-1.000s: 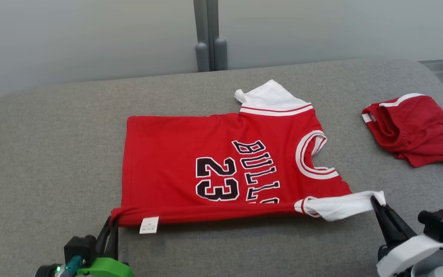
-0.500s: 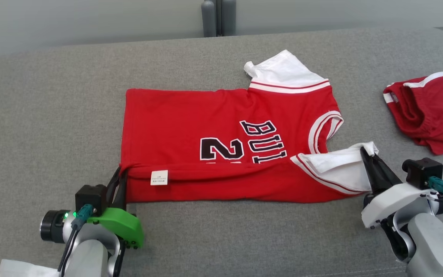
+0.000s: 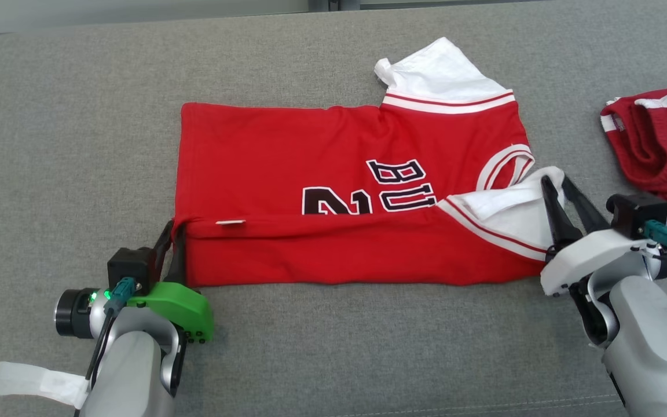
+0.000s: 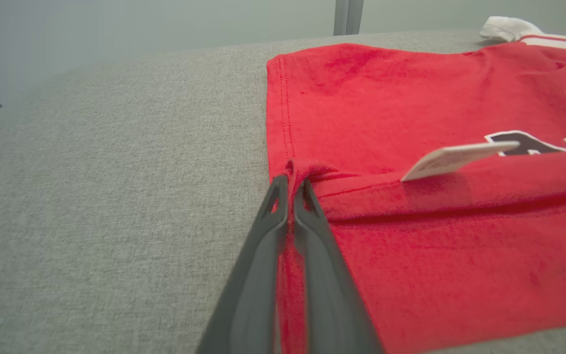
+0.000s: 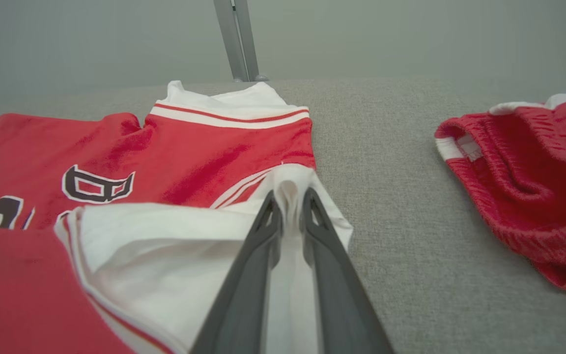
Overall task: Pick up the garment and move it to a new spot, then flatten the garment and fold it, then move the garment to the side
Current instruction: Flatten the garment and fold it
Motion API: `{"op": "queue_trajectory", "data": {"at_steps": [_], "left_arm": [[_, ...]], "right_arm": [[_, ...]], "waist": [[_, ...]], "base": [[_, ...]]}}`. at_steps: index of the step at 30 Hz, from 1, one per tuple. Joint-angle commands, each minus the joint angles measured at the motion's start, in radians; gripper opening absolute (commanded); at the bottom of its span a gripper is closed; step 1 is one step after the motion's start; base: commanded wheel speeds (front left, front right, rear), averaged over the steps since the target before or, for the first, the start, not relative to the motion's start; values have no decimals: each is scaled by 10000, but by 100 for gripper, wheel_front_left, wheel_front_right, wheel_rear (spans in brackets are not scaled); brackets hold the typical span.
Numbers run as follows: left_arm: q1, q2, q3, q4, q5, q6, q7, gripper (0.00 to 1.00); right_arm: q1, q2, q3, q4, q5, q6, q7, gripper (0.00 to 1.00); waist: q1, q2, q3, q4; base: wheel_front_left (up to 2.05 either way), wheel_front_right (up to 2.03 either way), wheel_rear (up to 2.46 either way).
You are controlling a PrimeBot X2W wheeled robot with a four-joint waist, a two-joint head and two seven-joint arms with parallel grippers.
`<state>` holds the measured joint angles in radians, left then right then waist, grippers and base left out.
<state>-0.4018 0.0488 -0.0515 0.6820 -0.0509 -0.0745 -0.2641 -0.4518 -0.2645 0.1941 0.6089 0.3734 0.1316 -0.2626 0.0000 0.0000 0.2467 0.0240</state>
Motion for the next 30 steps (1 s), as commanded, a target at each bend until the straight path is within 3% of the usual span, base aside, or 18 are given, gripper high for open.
{"op": "queue_trajectory", "data": {"at_steps": [1,9,15,21,30], "left_arm": [[-113,41,6,-39,10,69,4,100],[481,43,-95,-508,-293,370,4,100],[1240,41,-46,-825,-460,536,4,100],[1854,39,-105,-909,-660,665,4,100],[1745,40,-373,-946,-722,661,4,100]], "right_arm": [[-141,10,-101,-69,-114,-20,-24,100],[698,312,-1284,-989,-727,-20,-24,100],[1918,450,-1471,-1143,-720,-20,-24,100],[2696,556,-1437,-768,-577,-20,-24,100],[2357,662,-1528,-182,-665,-20,-24,100]], "waist": [[0,0,40,23],[0,0,-177,141],[0,0,-480,88],[0,0,-637,-32],[0,0,-538,147]], "base": [[0,0,0],[0,0,0],[0,0,0],[0,0,0],[0,0,0]]}}
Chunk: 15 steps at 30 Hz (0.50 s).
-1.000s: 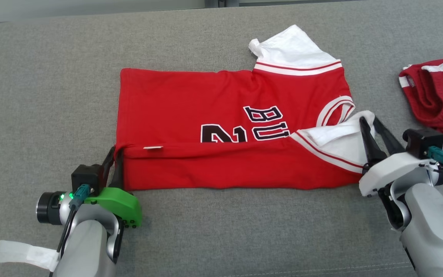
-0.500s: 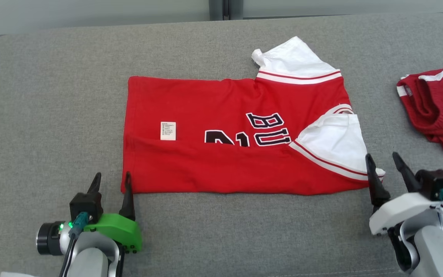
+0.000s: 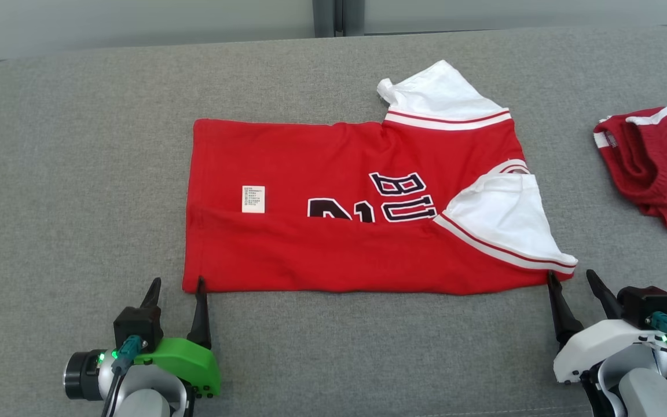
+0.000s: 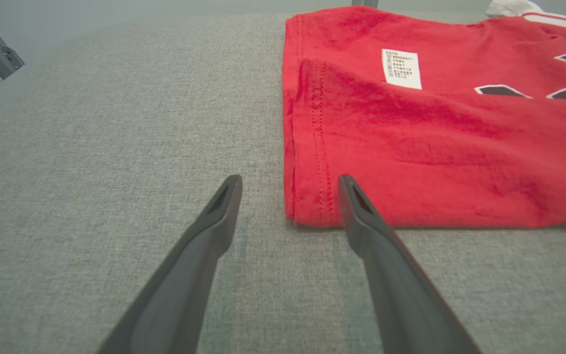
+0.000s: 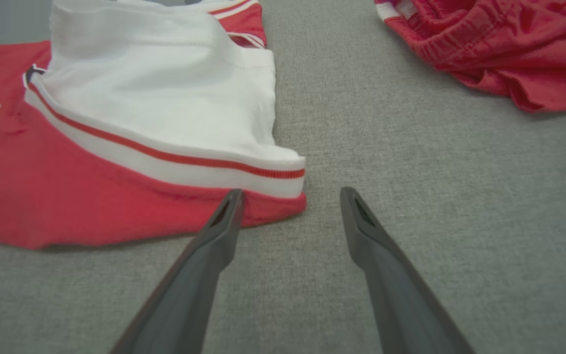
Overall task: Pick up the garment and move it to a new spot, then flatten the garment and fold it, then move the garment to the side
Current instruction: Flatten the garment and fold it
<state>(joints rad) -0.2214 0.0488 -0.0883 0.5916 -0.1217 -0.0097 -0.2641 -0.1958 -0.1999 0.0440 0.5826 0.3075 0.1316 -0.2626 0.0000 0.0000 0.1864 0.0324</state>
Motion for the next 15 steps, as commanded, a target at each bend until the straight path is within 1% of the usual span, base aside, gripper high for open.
{"op": "queue_trajectory", "data": {"at_steps": [1,7,8,9,10,11,12,15], "left_arm": [[-96,38,-18,-56,-4,9,4,100],[-215,38,-90,-107,-14,3,4,100],[-219,38,-103,-112,-25,7,4,100],[-215,40,-114,-113,-45,15,4,100],[-218,40,-131,-112,-72,24,4,100],[-225,38,-146,-123,-87,27,4,100],[-232,38,-153,-139,-89,27,4,100],[-236,39,-139,-170,-104,-5,4,100]], "right_arm": [[-263,35,-21,189,-27,-20,-24,100],[-543,93,131,763,52,-20,-19,100],[-586,86,210,893,83,-20,-4,91],[-613,79,272,996,124,-20,0,44],[-651,55,296,1057,180,-20,2,34],[-678,39,314,1080,217,-20,2,19],[-701,20,336,1054,223,-20,2,0],[-707,-58,362,904,262,-22,1,0]], "waist": [[0,0,95,94],[0,0,206,224],[0,0,223,245],[0,0,237,264],[0,0,251,281],[0,0,263,292],[0,0,276,297],[0,0,301,284]], "base": [[0,0,0],[0,0,0],[0,0,0],[0,0,0],[0,0,0],[0,0,0],[0,0,0],[0,0,0]]}}
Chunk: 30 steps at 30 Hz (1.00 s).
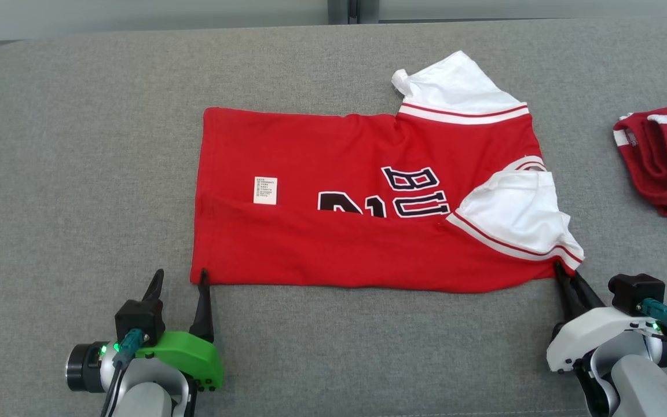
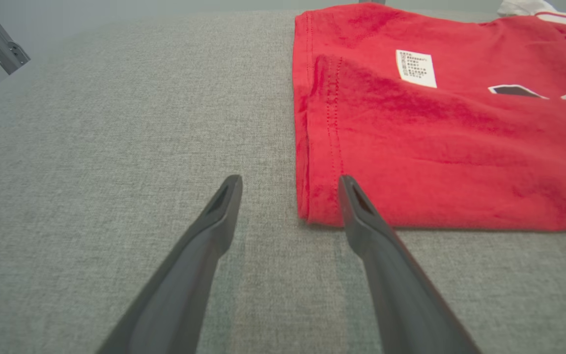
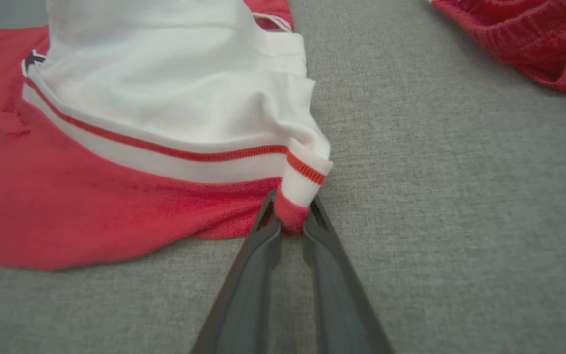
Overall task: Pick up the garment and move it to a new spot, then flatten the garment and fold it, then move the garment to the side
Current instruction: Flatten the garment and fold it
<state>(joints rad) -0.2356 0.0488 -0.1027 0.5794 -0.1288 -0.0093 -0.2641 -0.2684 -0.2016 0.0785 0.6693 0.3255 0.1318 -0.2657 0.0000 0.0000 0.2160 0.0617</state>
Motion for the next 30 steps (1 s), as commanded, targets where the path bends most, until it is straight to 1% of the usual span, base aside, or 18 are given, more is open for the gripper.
{"op": "queue_trajectory", "data": {"at_steps": [1,5,10,15,18,19,20,21,25,30], "left_arm": [[-93,39,2,-36,-36,-31,4,100],[-142,39,-104,118,-298,-204,4,100],[-293,42,-286,589,-867,-555,4,100],[-558,41,-322,854,-1307,-644,4,100],[-739,38,-419,991,-1357,-708,4,100],[-782,38,-449,1021,-1346,-723,4,65],[-816,39,-467,1042,-1357,-735,4,16],[-828,39,-484,1047,-1376,-750,4,0],[-673,39,-528,1065,-1449,-752,4,0],[-212,45,-235,995,-1427,-703,4,0]], "right_arm": [[22,-114,8,-28,44,-24,30,0],[204,-305,9,-218,-44,-24,28,0],[276,-496,98,-389,-170,-24,27,0],[99,-493,335,-498,-182,-24,22,0],[2,-440,453,-527,-180,-22,22,0],[-11,-436,484,-532,-180,-22,22,0],[-19,-432,512,-533,-172,-22,22,0],[-25,-430,528,-530,-157,-22,22,0],[76,-459,449,-487,-109,-24,22,0],[388,-451,281,-469,-93,-24,21,0]], "waist": [[0,0,4,-19],[0,0,2,-82],[0,0,46,-223],[0,0,208,-372],[0,0,279,-440],[0,0,288,-458],[0,0,297,-474],[0,0,300,-482],[0,0,186,-447],[0,0,-304,-310]], "base": [[0,0,0],[0,0,0],[0,0,0],[0,0,0],[0,0,0],[0,0,0],[0,0,0],[0,0,0],[0,0,0],[0,0,0]]}}
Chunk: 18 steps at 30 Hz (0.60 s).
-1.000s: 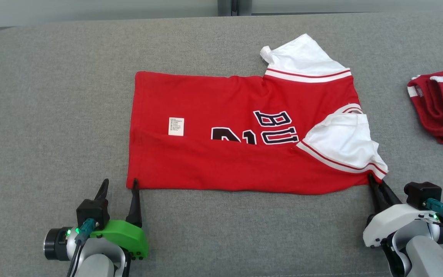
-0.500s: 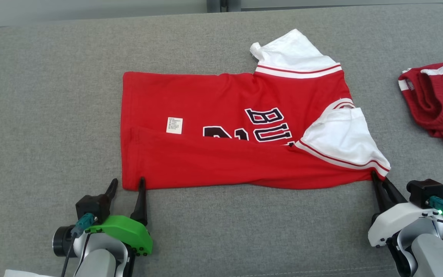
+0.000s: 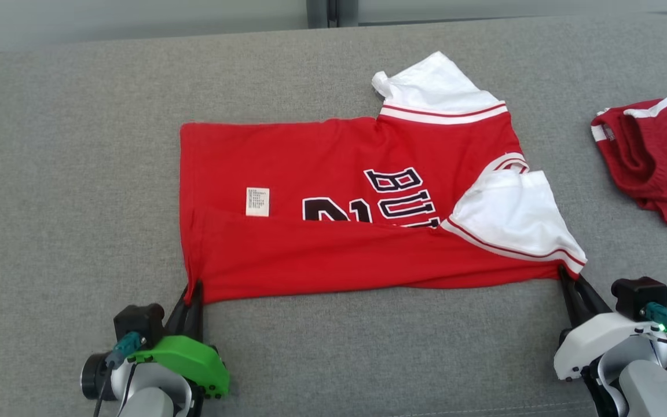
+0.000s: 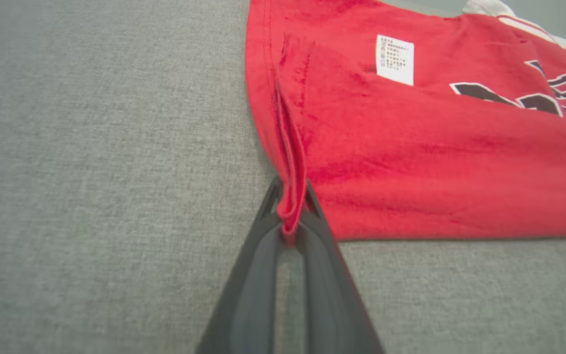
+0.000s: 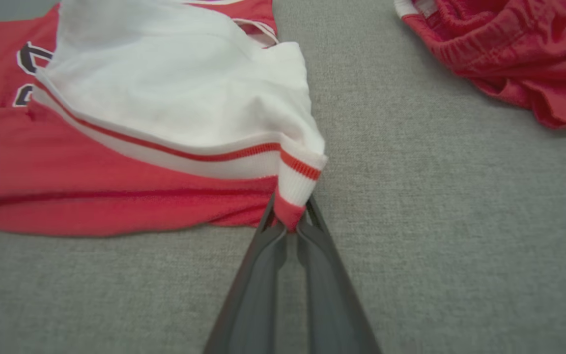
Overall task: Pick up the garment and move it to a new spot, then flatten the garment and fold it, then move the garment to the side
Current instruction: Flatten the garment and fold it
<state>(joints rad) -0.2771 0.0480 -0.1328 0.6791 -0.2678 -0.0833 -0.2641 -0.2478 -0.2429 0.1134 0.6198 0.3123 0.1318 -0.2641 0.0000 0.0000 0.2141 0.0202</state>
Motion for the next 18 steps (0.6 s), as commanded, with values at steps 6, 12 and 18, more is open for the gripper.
{"op": "queue_trajectory", "data": {"at_steps": [6,12,18], "left_arm": [[821,67,309,111,138,4,4,0],[1636,76,654,375,403,7,4,0],[2148,79,1030,536,650,-50,4,0]], "right_arm": [[625,11,-80,59,95,-24,4,0],[1281,17,212,126,293,-24,4,0],[1953,-153,613,-94,577,-26,2,0]], "waist": [[0,0,-1008,248],[0,0,-1987,346],[0,0,-2447,337]], "base": [[0,0,0],[0,0,0],[0,0,0]]}}
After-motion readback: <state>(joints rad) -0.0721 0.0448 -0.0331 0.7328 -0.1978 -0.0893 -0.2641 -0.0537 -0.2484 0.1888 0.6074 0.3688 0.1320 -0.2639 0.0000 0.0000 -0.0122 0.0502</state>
